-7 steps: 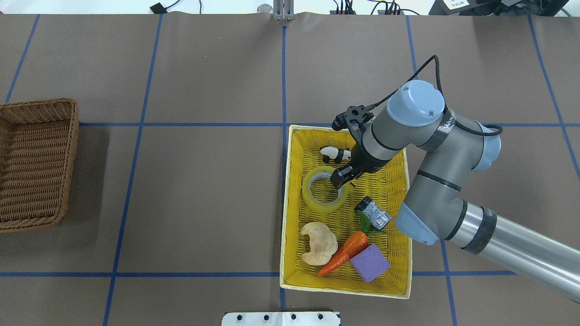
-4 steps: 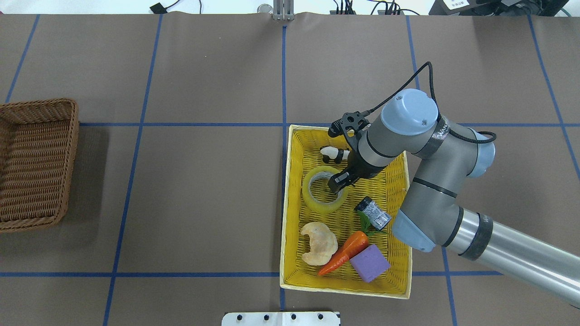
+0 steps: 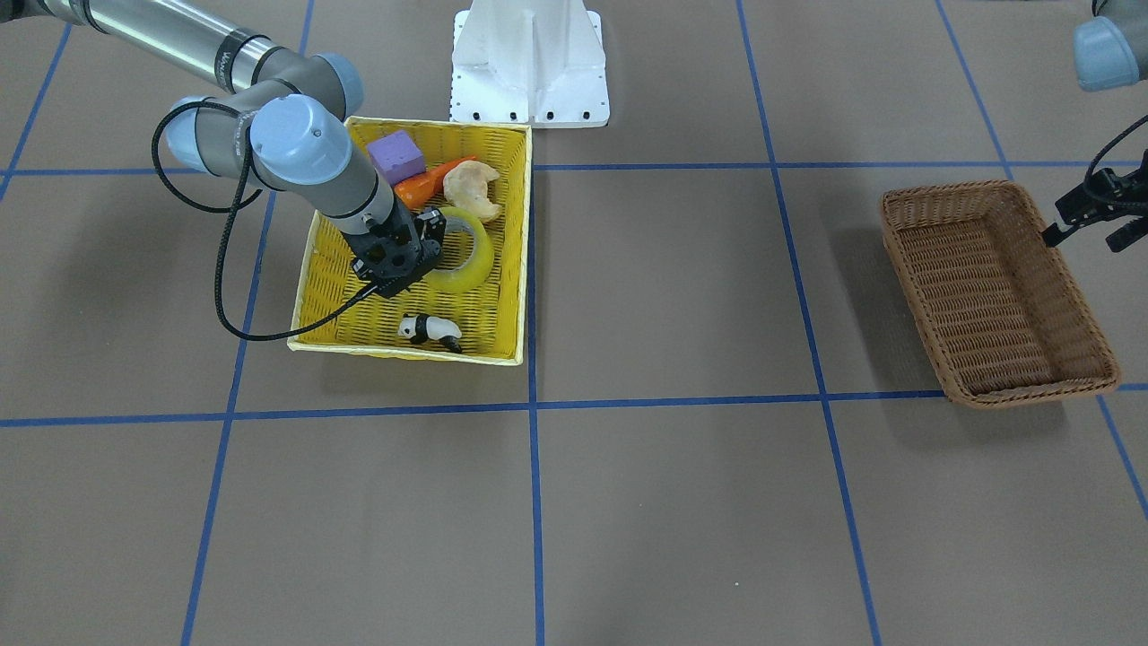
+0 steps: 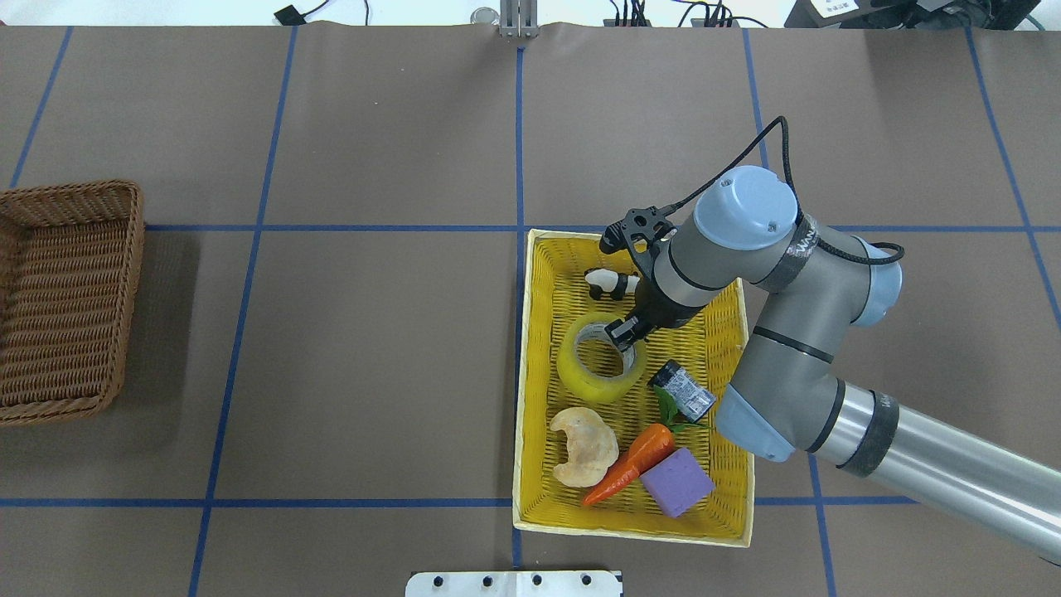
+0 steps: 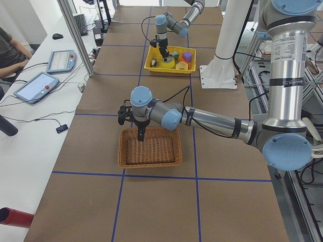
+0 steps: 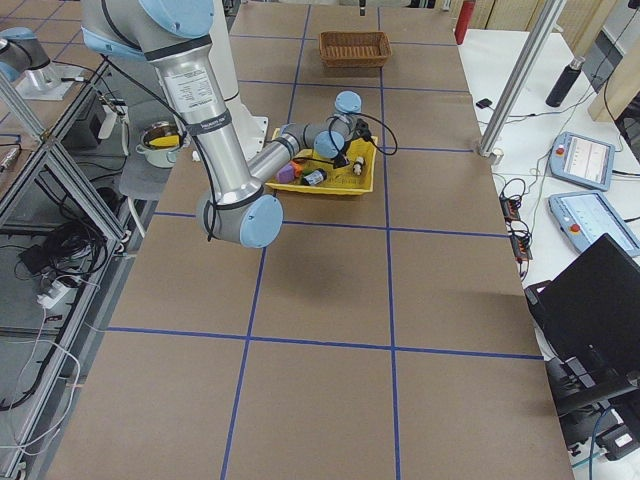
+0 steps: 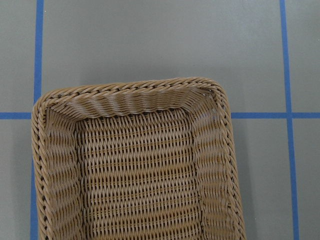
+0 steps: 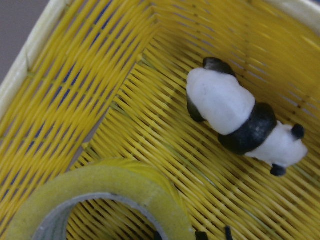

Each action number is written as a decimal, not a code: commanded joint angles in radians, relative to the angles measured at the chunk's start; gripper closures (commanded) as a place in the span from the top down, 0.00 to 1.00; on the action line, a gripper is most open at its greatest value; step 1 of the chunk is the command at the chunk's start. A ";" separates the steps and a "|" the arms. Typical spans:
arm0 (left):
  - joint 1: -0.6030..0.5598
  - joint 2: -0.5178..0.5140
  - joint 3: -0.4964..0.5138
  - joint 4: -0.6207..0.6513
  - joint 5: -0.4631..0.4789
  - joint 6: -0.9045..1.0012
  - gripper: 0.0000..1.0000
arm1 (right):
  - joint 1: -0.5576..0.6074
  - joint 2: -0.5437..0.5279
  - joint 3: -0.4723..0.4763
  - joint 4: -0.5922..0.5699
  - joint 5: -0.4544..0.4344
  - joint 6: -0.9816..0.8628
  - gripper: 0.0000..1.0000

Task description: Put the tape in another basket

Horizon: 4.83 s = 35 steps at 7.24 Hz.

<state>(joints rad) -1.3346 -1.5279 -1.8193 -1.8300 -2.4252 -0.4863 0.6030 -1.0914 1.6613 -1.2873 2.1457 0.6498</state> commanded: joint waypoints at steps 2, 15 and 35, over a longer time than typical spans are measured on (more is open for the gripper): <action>0.000 -0.003 -0.003 0.000 0.000 -0.003 0.98 | 0.098 0.011 0.048 -0.003 0.087 0.031 0.00; 0.245 -0.370 0.089 -0.691 -0.163 -0.865 0.98 | -0.028 0.058 -0.008 0.895 -0.082 1.056 0.00; 0.646 -0.508 0.256 -1.778 0.426 -2.054 0.94 | -0.154 0.125 -0.224 1.514 -0.294 1.346 0.00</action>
<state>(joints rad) -0.6936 -2.0355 -1.5626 -3.6083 -1.9993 -2.5419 0.4559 -0.9681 1.4395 0.2270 1.8537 1.9957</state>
